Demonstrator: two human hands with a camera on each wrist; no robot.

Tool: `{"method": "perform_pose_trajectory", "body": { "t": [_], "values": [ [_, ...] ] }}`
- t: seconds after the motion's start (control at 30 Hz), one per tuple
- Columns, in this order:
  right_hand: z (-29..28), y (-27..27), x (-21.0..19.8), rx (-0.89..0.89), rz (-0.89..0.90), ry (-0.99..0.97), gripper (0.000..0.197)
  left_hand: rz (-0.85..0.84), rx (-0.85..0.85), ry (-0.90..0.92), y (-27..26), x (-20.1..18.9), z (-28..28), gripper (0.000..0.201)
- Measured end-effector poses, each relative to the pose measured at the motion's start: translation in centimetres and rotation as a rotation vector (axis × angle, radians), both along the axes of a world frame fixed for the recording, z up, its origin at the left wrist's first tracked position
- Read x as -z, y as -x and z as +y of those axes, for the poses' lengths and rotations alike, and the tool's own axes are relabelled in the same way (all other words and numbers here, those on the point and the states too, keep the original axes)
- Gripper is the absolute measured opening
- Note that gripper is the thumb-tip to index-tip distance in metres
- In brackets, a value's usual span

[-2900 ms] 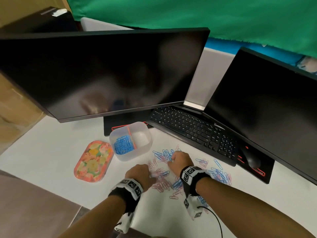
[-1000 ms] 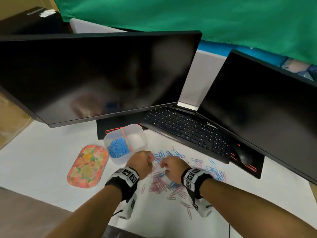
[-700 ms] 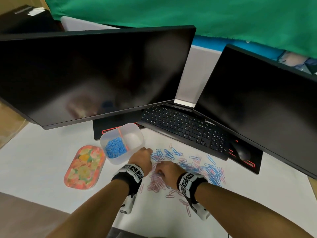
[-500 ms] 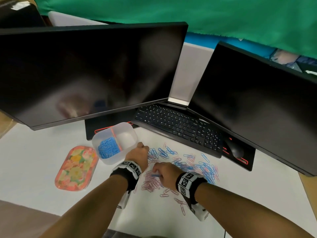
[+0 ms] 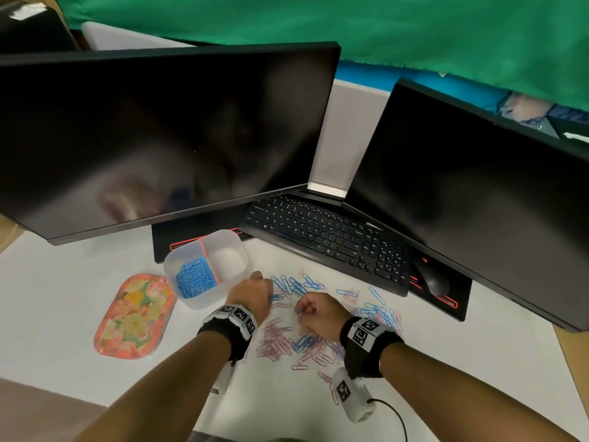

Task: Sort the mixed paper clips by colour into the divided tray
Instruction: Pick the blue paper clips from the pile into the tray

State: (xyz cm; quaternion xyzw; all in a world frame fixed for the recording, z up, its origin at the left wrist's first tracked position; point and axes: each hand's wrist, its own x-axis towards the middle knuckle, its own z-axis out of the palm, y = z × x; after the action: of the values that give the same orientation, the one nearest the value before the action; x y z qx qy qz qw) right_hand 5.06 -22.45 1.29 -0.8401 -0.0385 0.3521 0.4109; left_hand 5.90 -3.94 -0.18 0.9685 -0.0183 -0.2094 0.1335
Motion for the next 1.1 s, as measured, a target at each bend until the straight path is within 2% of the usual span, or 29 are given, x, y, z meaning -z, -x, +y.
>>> {"method": "perform_pose_trajectory", "body": {
  "t": [0.2,0.37,0.43,0.57,0.6,0.67,0.73,0.8,0.97,1.1],
  "values": [
    [0.2,-0.2,0.0,0.201,0.157,-0.208,0.013,0.024,-0.219,0.302,0.8,0.1,1.0,0.016],
    [1.2,-0.6,-0.2,0.448,0.279,-0.443,0.004,0.070,-0.351,0.526,1.6,-0.4,1.5,0.027],
    [1.6,-0.7,-0.5,0.532,0.333,-0.514,0.010,0.103,-0.421,0.639,1.9,-0.5,1.8,0.030],
    [2.3,-1.7,-0.5,0.626,0.376,-0.466,0.019,0.198,-0.625,1.002,2.5,-1.4,2.0,0.032],
    [2.6,-2.1,-0.3,0.588,0.320,-0.393,0.019,0.213,-0.678,1.101,2.8,-1.8,2.1,0.031],
    [3.2,-3.1,-0.1,0.401,0.085,-0.154,0.016,0.242,-0.753,1.270,3.3,-2.5,2.1,0.032],
    [3.8,-3.8,0.0,0.217,-0.167,0.098,0.011,0.264,-0.805,1.386,3.8,-3.1,2.2,0.033],
    [4.6,-4.3,0.0,0.106,-0.312,0.228,0.014,0.279,-0.845,1.459,4.2,-3.6,2.4,0.032],
    [6.6,-5.4,0.5,-0.102,-0.415,0.406,0.023,0.286,-0.914,1.552,4.6,-4.6,2.8,0.032],
    [7.3,-5.5,1.0,-0.159,-0.406,0.492,0.028,0.261,-0.973,1.525,4.7,-5.2,3.1,0.035]
  ]
}}
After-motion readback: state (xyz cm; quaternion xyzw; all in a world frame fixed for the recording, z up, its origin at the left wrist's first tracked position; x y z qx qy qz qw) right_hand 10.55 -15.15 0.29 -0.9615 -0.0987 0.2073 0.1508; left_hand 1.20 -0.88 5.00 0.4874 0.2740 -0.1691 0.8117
